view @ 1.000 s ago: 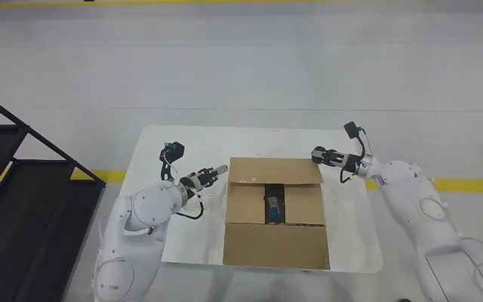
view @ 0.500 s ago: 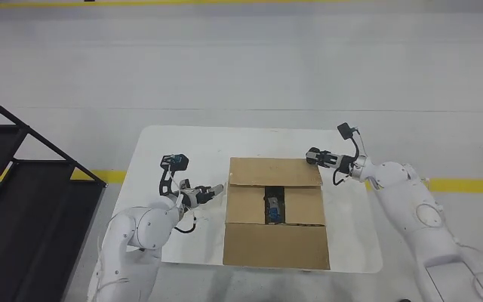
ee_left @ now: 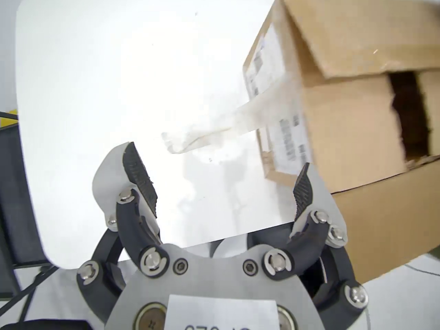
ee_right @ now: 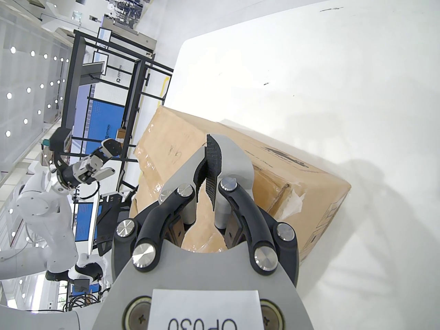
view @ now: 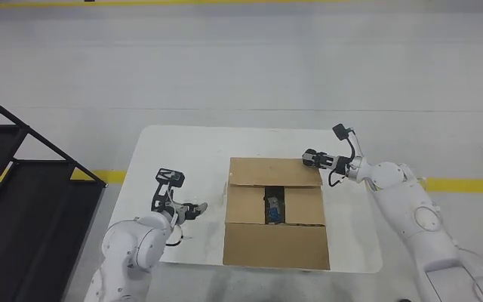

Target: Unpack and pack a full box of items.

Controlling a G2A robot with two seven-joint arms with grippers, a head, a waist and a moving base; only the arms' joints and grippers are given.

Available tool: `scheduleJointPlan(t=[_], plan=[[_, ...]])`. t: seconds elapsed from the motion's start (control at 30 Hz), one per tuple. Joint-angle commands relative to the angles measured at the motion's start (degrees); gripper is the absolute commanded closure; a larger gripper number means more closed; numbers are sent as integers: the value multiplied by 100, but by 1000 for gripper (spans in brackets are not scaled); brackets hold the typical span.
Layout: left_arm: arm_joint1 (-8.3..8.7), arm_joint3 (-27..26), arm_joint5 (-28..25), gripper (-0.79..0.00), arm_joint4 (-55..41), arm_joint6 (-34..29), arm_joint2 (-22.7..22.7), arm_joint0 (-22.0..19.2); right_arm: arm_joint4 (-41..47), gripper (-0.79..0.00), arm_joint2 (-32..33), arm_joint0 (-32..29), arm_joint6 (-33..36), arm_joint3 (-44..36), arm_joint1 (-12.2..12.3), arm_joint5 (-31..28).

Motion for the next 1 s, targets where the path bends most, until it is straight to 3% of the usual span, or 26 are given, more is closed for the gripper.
scheduleJointPlan(t=[0.0,0.2,0.33,0.67,0.97], plan=[[38,32,-275,-785,375,80,-31,221,-5,0,-18,-17,-3,-29,-6,11],[60,91,-600,-785,368,114,173,495,-29,0,-74,-41,22,-79,-22,27],[55,149,-651,-785,288,130,373,505,-41,0,-94,-39,43,-80,-28,30],[57,180,-673,-785,293,127,385,519,-70,0,-114,-69,83,-70,-23,-28],[100,363,-1211,-785,497,-85,779,612,-53,0,-92,-103,85,-34,-8,-83]])
